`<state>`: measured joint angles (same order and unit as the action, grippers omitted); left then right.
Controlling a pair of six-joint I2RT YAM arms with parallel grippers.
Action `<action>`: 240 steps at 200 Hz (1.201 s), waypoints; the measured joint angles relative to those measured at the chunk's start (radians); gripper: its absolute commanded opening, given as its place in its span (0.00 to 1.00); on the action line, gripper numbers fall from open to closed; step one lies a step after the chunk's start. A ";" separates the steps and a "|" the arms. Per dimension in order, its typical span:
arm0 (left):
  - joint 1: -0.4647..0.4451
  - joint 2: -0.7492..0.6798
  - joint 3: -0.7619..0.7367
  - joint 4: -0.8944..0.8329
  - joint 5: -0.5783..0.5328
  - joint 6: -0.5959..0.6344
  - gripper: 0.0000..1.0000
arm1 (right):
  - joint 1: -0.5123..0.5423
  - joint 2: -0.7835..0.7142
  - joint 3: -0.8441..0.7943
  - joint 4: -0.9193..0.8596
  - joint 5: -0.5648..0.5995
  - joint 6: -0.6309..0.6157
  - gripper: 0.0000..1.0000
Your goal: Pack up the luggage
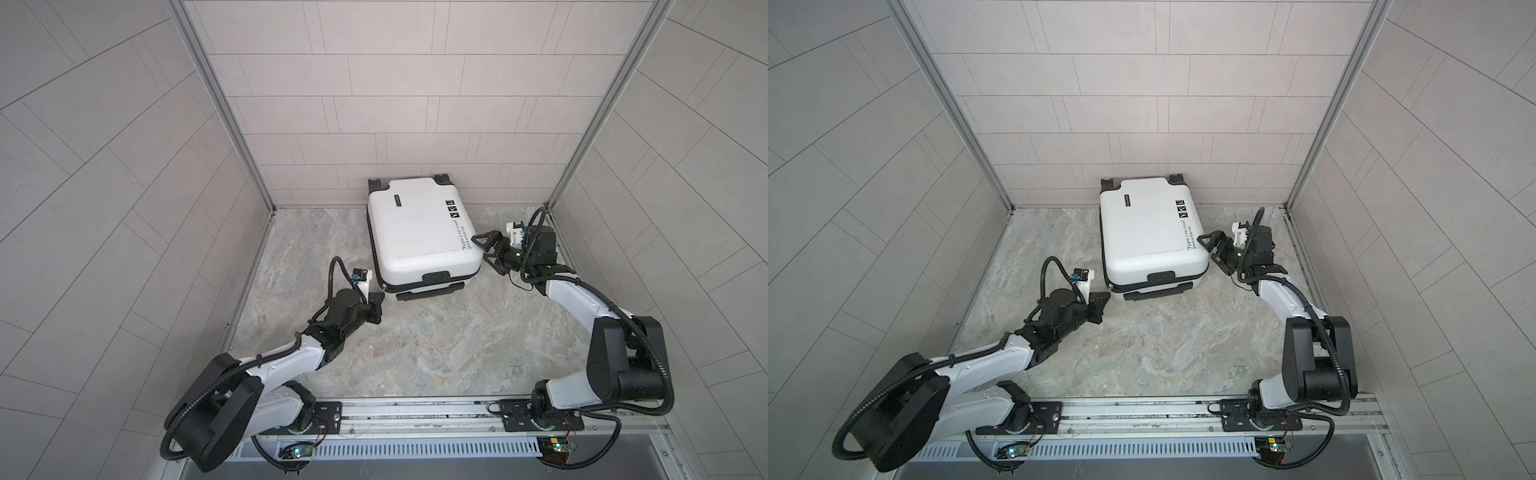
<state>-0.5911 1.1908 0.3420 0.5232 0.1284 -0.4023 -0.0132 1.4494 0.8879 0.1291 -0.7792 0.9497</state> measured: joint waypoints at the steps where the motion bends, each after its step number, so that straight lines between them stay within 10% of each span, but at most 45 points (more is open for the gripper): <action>1: 0.000 0.000 0.000 0.000 0.001 0.000 0.00 | 0.001 0.000 -0.001 0.001 0.000 0.000 1.00; 240: -0.063 0.130 0.013 0.133 0.056 -0.080 0.00 | 0.119 -0.026 -0.031 0.127 0.310 0.100 0.99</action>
<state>-0.6540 1.3212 0.3550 0.6559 0.1841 -0.4824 0.1059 1.4239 0.8570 0.2562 -0.4694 1.0496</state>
